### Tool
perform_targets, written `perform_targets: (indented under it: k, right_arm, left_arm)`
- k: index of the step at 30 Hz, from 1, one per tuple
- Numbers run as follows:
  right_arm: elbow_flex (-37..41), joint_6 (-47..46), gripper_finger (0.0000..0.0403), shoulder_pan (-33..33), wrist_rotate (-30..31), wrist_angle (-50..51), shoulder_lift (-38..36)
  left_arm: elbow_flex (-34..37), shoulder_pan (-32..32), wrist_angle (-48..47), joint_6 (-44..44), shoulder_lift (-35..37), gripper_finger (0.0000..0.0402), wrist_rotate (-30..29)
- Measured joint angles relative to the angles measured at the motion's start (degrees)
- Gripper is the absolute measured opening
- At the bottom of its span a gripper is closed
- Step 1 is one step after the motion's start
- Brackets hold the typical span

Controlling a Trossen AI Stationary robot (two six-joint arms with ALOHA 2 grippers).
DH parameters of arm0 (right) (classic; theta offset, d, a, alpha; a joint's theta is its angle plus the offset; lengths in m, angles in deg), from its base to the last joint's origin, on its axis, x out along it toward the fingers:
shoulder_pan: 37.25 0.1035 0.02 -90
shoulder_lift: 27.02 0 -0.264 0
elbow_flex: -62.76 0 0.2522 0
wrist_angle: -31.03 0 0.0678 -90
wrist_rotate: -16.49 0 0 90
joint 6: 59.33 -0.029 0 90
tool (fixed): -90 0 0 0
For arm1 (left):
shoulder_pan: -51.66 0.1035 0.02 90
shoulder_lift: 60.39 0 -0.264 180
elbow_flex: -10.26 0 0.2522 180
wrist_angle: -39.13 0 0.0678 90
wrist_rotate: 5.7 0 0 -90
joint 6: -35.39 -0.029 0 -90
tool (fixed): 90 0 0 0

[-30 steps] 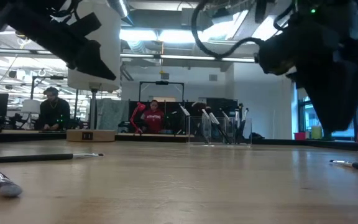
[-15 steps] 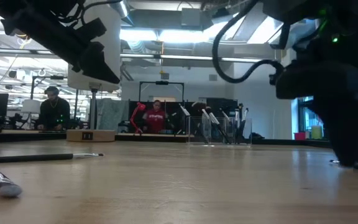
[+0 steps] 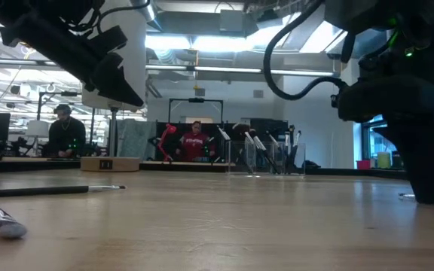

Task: Put items in baskets/containers
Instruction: Put the black eyeshadow brush into the transparent organizer

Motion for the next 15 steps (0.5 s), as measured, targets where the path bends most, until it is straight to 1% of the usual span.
perform_targets:
  k: [3, 5, 8, 11, 13, 15]
  right_arm:
    - [0.03, 0.52, 0.0027, -0.69, 0.23, 0.3, 0.04]
    - [0.03, 1.56, 0.0012, -1.2, 0.6, 0.27, 0.07]
    - [0.07, 3.39, 0.0015, -2.18, 0.66, 0.18, 0.11]
    - [-0.42, 5.85, 0.0028, -3.19, 0.96, 0.43, -0.46]
    - [-1.15, 8.23, 0.0029, -4.04, 1.27, 0.69, -1.13]
    - [-2.03, 11.32, 0.0022, -5.18, 3.57, 0.62, -2.11]
  left_arm:
    - [0.71, 0.0, 0.3, 0.66, -0.01, 0.0061, -0.08]
    - [1.07, 0.0, 0.34, 1.06, 0.0, 0.0061, -0.03]
    - [1.34, 0.0, 0.14, 2.33, 0.01, 0.0061, 0.26]
    - [1.34, 0.0, -0.8, 3.76, 0.01, 0.0061, 1.82]
    - [1.34, -0.02, -1.38, 4.92, 0.01, 0.0061, 3.29]
    - [1.36, -0.08, -2.69, 6.16, 0.01, 0.0061, 4.53]
